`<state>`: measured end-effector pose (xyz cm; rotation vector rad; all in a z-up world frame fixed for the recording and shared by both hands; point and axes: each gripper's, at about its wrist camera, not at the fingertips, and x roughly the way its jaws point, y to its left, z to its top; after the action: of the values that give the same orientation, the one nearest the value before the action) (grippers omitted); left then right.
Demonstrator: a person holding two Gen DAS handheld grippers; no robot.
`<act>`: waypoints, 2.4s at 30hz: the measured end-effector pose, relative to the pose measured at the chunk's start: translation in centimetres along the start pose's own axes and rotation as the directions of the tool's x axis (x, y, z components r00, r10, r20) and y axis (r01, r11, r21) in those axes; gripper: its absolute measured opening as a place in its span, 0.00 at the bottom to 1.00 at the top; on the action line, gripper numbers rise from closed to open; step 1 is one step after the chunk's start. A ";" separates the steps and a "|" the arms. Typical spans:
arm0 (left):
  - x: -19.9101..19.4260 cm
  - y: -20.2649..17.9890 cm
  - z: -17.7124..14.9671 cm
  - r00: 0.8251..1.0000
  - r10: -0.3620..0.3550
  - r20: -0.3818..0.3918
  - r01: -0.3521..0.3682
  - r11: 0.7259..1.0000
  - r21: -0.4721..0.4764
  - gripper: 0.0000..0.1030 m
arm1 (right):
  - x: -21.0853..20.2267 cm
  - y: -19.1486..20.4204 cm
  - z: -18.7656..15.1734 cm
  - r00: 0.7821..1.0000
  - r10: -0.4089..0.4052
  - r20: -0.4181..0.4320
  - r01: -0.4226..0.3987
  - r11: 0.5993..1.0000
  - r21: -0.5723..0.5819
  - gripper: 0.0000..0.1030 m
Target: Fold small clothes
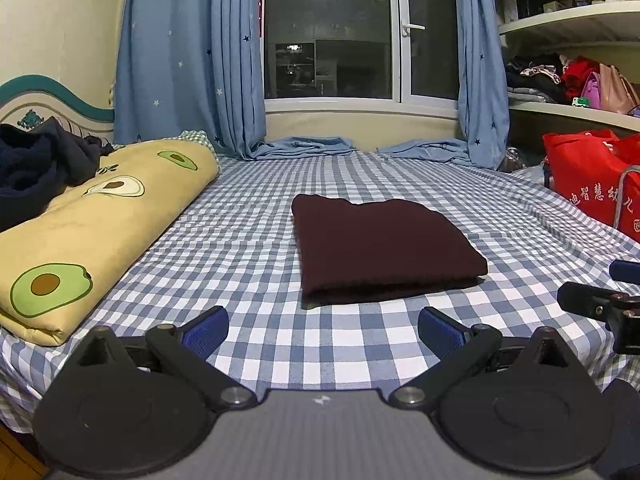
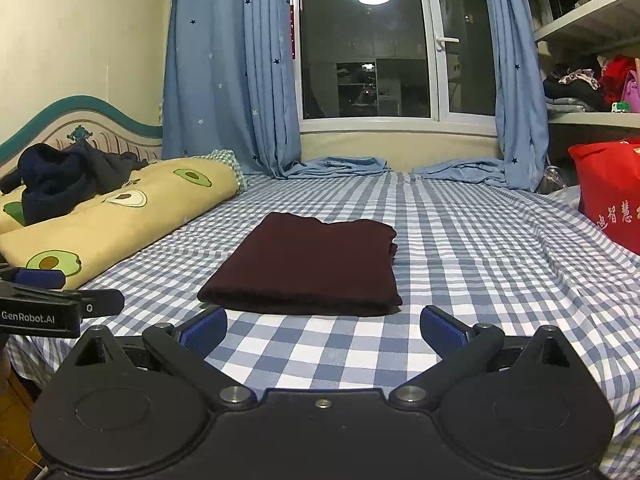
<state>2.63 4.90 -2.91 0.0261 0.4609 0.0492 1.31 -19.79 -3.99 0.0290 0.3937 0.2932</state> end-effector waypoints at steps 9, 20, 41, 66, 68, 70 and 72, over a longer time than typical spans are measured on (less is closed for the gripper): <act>-0.1 -0.3 0.0 1.000 -0.002 0.006 0.002 1.000 0.006 1.00 | -0.3 -0.4 0.2 1.000 -0.013 0.017 0.013 1.000 0.005 0.99; 0.0 -0.6 -0.1 1.000 -0.010 0.008 0.010 1.000 0.018 1.00 | -0.5 -0.4 0.3 0.999 -0.020 0.025 0.020 1.000 0.003 0.99; 1.0 -0.8 -0.4 0.999 -0.034 -0.012 0.034 0.999 0.024 1.00 | 0.0 -0.5 0.2 0.999 -0.040 0.014 0.040 0.999 0.002 0.99; 0.9 -1.0 -0.6 1.000 -0.021 -0.005 0.021 0.999 0.044 1.00 | -0.2 -0.4 0.1 0.999 -0.051 0.017 0.051 0.999 -0.001 0.99; 1.0 -1.0 -0.5 1.000 -0.020 -0.006 0.020 0.999 0.045 1.00 | -0.1 -0.4 0.1 0.999 -0.049 0.015 0.049 0.999 0.002 0.99; 1.0 -1.0 -0.6 1.000 -0.023 -0.006 0.023 0.999 0.045 1.00 | -0.1 -0.4 0.1 0.998 -0.052 0.017 0.052 0.999 -0.001 0.99; 1.0 -1.0 -0.6 1.000 -0.026 -0.007 0.027 0.999 0.044 1.00 | -0.2 -0.4 0.1 0.998 -0.053 0.019 0.053 0.999 -0.001 0.99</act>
<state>3.31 3.98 -3.91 0.0628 0.4691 0.0130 1.26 -20.18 -3.86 0.0198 0.3752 0.2410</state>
